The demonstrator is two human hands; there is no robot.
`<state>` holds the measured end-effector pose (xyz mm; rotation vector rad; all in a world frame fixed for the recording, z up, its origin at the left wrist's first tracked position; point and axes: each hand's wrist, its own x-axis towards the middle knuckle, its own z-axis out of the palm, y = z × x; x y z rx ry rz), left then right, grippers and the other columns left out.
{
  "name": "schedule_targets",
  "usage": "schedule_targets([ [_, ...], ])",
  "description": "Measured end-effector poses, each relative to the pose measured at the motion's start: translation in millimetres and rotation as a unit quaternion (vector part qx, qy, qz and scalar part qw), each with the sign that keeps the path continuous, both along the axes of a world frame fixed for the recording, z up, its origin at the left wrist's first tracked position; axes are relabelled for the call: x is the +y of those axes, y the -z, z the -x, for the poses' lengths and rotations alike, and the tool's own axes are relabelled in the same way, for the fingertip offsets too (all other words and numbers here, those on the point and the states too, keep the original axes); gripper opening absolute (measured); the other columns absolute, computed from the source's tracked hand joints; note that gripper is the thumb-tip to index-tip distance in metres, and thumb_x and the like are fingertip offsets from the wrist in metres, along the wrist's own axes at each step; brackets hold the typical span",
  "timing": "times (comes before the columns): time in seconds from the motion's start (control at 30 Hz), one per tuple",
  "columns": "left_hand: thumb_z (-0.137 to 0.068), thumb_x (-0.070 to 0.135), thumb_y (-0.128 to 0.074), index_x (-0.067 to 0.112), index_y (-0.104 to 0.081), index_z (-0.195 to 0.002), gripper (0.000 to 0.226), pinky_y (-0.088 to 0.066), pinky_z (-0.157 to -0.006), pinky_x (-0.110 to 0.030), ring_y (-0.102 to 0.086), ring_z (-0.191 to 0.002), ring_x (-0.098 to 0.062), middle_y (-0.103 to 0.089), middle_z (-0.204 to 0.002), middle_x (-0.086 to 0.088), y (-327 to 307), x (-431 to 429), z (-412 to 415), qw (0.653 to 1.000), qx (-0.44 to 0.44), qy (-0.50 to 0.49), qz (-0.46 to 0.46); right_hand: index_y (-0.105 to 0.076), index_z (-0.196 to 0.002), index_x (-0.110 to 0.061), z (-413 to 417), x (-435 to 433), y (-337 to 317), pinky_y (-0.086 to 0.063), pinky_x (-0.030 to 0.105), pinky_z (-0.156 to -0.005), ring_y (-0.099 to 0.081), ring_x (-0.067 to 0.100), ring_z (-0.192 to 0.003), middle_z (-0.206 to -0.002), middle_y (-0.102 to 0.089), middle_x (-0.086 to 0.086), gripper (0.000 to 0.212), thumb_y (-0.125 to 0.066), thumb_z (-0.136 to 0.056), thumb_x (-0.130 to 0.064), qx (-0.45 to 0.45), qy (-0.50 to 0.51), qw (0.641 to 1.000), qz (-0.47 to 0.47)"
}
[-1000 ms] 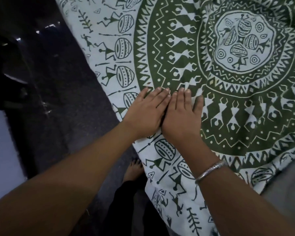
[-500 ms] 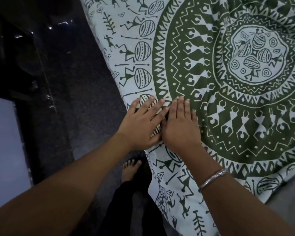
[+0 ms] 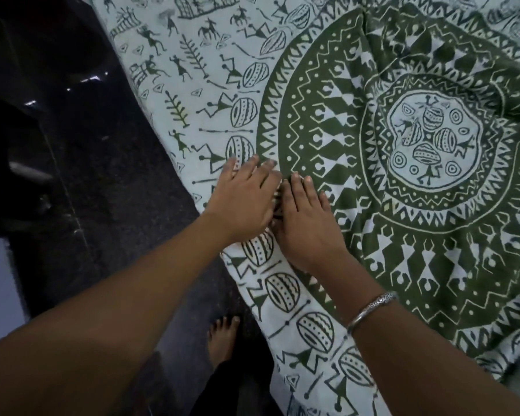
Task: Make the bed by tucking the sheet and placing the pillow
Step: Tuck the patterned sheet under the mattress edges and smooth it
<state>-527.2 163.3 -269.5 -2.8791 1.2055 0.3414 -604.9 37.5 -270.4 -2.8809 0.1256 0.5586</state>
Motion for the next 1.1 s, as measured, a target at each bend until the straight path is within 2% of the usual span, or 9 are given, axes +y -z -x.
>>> schedule_targets([
  [0.1,-0.092,0.043,-0.020,0.021,-0.017,-0.149,0.061,-0.003,-0.113,-0.052,-0.006,-0.145,-0.026,-0.013,-0.158,-0.003,2.6,3.3,-34.1,0.999,-0.009,0.025,-0.029,0.004,-0.151,-0.012,-33.2,1.1,0.8,0.001,0.044,-0.118,0.008,0.026,-0.146,-0.159,0.006,0.008,0.067,-0.025,-0.098,-0.042,0.008,0.004,1.000,-0.011],
  [0.23,-0.096,0.045,-0.025,0.021,-0.012,-0.150,0.061,-0.005,-0.114,-0.052,-0.001,-0.146,-0.024,-0.004,-0.159,-0.001,7.5,-0.3,-79.0,0.998,-0.007,0.042,-0.036,0.005,-0.151,-0.015,-76.1,-2.9,3.3,-0.002,0.047,-0.118,0.010,0.029,-0.145,-0.159,0.007,0.007,0.069,-0.030,-0.097,-0.042,0.008,0.028,0.999,-0.031],
  [0.57,-0.096,0.048,-0.024,0.025,-0.006,-0.151,0.062,0.000,-0.115,-0.053,0.004,-0.146,-0.026,0.001,-0.159,0.002,23.6,-53.3,-205.7,0.998,0.008,0.066,-0.022,-0.001,-0.152,-0.015,-187.9,-51.8,20.3,0.009,0.046,-0.114,0.011,0.027,-0.145,-0.160,0.005,0.000,0.063,-0.024,-0.098,-0.039,-0.034,0.030,0.999,-0.009],
  [0.73,-0.090,0.057,-0.015,0.027,-0.001,-0.151,0.070,0.002,-0.113,-0.054,0.006,-0.146,-0.023,0.007,-0.159,0.002,31.4,-87.6,-279.3,0.993,-0.008,0.112,-0.031,-0.002,-0.152,-0.016,-246.6,-84.4,24.1,0.012,0.040,-0.113,0.010,0.025,-0.146,-0.160,0.005,0.000,0.061,-0.024,-0.099,-0.038,-0.036,0.044,0.998,-0.010],
  [0.97,-0.090,0.057,-0.011,0.023,-0.002,-0.151,0.070,0.006,-0.114,-0.048,0.003,-0.146,-0.024,0.003,-0.159,0.003,39.4,-113.8,-338.7,0.988,-0.022,0.152,-0.001,0.011,-0.150,-0.012,-306.0,-104.8,23.8,0.008,0.047,-0.115,0.015,0.032,-0.144,-0.159,0.014,0.006,0.066,-0.022,-0.099,-0.038,-0.002,0.078,0.996,0.044],
  [1.1,-0.088,0.061,-0.010,0.019,-0.006,-0.151,0.076,0.001,-0.114,-0.049,0.000,-0.146,-0.027,-0.002,-0.159,-0.001,41.1,-112.6,-374.6,0.989,-0.028,0.142,0.021,0.003,-0.150,-0.006,-334.1,-91.6,26.7,0.005,0.049,-0.117,0.010,0.036,-0.144,-0.158,0.005,0.015,0.067,-0.026,-0.097,-0.035,-0.034,0.120,0.991,0.057],
])
